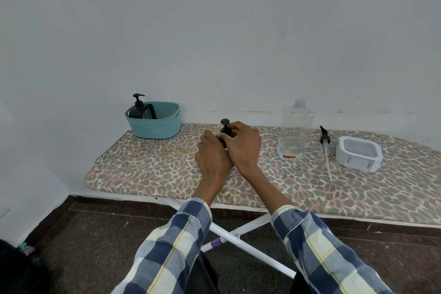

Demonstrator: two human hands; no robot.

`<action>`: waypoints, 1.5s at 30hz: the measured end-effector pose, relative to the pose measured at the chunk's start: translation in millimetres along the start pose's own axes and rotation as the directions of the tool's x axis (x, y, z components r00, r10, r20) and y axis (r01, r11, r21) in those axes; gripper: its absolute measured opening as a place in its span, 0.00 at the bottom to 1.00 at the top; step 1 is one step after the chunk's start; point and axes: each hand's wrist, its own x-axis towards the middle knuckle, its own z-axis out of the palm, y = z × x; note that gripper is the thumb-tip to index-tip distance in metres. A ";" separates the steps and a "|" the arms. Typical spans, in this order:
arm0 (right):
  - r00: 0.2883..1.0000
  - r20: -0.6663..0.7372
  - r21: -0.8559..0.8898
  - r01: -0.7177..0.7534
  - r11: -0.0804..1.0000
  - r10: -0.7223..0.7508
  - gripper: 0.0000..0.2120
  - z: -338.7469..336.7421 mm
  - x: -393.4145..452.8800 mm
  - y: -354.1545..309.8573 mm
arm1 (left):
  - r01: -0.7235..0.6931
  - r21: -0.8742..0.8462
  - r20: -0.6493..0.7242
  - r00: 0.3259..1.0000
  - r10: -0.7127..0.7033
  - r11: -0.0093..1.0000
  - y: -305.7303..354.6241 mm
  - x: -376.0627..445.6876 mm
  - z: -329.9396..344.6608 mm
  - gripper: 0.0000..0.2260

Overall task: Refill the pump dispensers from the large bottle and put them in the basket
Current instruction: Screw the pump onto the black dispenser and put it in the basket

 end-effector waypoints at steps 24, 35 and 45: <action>0.980 0.151 -0.039 0.133 0.990 -0.126 0.11 -3.1 18.9 6.6 | -0.074 -0.248 0.009 0.997 0.078 0.966 -11.9 1.6 -1.6 0.11; 0.958 0.245 0.020 0.145 0.989 -0.146 0.11 -8.7 26.7 12.5 | -0.129 -0.220 -0.035 0.992 0.124 0.967 -16.4 0.8 -2.6 0.15; 0.995 0.045 -0.099 0.091 0.991 -0.087 0.10 6.6 6.7 2.3 | -0.015 -0.161 -0.053 0.999 0.006 0.987 -6.6 -6.4 -0.7 0.09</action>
